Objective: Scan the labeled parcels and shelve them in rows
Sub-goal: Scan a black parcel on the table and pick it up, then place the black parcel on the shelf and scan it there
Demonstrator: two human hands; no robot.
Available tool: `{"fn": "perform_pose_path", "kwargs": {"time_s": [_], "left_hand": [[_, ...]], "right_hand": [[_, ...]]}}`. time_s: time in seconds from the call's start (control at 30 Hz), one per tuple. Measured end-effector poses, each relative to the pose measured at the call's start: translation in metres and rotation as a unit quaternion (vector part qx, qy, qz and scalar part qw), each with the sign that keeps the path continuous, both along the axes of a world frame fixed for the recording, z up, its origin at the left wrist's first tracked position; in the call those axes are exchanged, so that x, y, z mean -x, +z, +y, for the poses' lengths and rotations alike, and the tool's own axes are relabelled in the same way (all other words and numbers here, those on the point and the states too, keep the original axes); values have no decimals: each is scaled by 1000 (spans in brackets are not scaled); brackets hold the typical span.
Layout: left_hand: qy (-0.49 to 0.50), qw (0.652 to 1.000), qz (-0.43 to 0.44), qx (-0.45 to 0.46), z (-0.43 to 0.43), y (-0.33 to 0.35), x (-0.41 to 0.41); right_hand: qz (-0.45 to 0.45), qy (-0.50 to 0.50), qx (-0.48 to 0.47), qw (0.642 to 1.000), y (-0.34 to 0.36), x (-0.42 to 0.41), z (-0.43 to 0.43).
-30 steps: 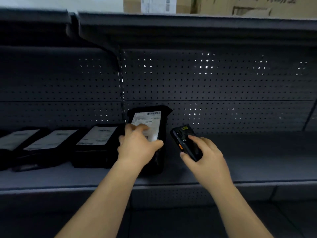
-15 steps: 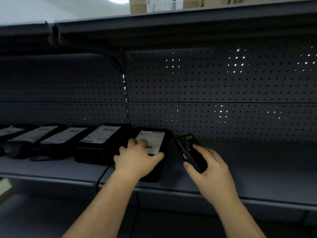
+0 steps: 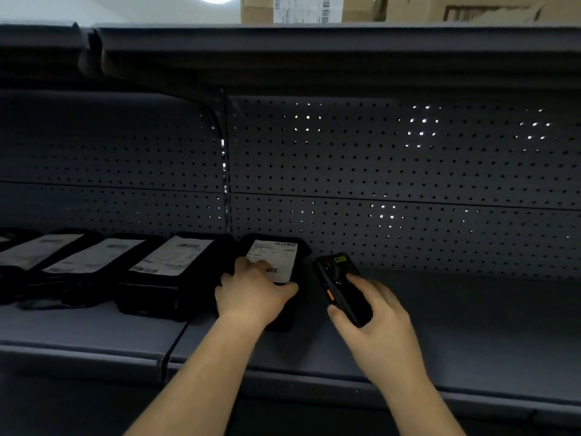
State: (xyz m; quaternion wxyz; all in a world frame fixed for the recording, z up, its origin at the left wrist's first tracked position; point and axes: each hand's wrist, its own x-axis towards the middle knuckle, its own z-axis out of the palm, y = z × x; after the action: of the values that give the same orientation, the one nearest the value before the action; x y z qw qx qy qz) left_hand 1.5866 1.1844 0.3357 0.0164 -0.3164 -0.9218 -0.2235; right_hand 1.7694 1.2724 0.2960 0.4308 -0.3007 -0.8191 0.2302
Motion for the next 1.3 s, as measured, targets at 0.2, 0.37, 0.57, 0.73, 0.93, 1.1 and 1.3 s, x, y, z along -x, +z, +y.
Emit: {"fn": "perform_pose_path", "kwargs": {"time_s": [0.2,0.37,0.57,0.73,0.93,1.1,1.3], "left_hand": [[-5,999,28,-23,-6,-6,-2],[-59,985,116,-116,-48,-18,-8],[-154,955,152,-204,-123,-27,-8],[-167,942,167,-237,-205,-24,6],[-140,947,155,-244,-350,-54,54],[-72,957,151,-239,-475,-73,107],[31,958,155,-240,-603,-100,180]], "right_hand": [[-6,0,7,1000,-5,-6,-7],[-5,27,17,999,3,-11,-24],[2,65,11,998,9,-3,-76],[-10,80,2,997,13,21,-152],[-10,106,16,994,-10,75,-289],[-33,167,40,985,-28,141,-401],[-61,247,43,966,-45,243,-502]]}}
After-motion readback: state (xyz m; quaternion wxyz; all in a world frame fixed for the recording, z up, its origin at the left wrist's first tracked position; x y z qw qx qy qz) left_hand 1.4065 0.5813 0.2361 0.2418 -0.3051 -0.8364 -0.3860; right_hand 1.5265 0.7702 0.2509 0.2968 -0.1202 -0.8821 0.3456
